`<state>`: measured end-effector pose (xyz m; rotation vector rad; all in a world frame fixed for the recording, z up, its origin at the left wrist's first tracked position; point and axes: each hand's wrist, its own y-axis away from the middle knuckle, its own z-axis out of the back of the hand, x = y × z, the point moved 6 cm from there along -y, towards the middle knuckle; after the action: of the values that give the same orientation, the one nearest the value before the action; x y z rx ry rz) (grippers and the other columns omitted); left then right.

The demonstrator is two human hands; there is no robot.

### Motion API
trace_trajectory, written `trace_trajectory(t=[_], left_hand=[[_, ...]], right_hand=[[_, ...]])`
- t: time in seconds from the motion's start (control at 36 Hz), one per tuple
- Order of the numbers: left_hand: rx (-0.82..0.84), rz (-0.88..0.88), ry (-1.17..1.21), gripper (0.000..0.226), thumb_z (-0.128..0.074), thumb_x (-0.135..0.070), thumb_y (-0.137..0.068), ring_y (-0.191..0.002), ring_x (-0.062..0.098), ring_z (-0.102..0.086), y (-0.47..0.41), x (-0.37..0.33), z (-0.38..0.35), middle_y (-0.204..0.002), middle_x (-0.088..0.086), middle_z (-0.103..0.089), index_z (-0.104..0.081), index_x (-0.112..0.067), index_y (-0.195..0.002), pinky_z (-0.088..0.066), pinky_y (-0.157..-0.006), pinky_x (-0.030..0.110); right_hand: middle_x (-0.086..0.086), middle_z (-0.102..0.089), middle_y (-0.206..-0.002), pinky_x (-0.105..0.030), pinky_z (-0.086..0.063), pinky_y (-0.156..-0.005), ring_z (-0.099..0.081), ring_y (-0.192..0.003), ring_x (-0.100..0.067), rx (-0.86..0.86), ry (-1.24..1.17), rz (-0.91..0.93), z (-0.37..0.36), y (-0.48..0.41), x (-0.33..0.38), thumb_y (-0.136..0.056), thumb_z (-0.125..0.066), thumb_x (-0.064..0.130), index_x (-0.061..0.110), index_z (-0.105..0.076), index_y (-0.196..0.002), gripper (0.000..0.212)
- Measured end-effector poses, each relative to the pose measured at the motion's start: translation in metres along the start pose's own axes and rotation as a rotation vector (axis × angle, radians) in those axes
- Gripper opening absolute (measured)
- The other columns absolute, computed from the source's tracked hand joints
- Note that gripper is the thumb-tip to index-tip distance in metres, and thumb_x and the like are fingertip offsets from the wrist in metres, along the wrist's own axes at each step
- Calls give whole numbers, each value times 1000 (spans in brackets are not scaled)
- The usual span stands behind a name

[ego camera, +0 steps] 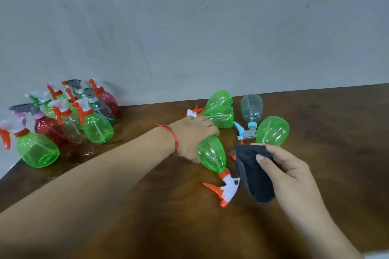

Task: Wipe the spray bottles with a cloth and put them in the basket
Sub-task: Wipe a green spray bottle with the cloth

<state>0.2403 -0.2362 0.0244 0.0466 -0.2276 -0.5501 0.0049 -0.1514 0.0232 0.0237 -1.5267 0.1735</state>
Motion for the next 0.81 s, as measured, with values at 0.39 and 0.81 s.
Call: trace_trajectory(t=[0.39,0.81], left_hand=[[-244,857,671,73,-85,-75,-66,-96,2,-58,169,88,-74,-108,-14,-51,-63,-37,-124,-51,-98,32],[-590,765,1332,76,-92,-67,-67,-111,3,-71,160,80,-96,-125,-19,-71,-57,-55,-133,-59,-100,40]], right_hand=[[14,-80,-100,-25,-59,-81,-75,-93,-4,208,70,5,-115,-16,-2,-105,-59,10,31,-79,-105,30],[12,-81,-100,-40,-58,-93,-76,-96,-8,68,-65,8,-222,-92,-38,-102,-65,9,27,-78,-101,23]])
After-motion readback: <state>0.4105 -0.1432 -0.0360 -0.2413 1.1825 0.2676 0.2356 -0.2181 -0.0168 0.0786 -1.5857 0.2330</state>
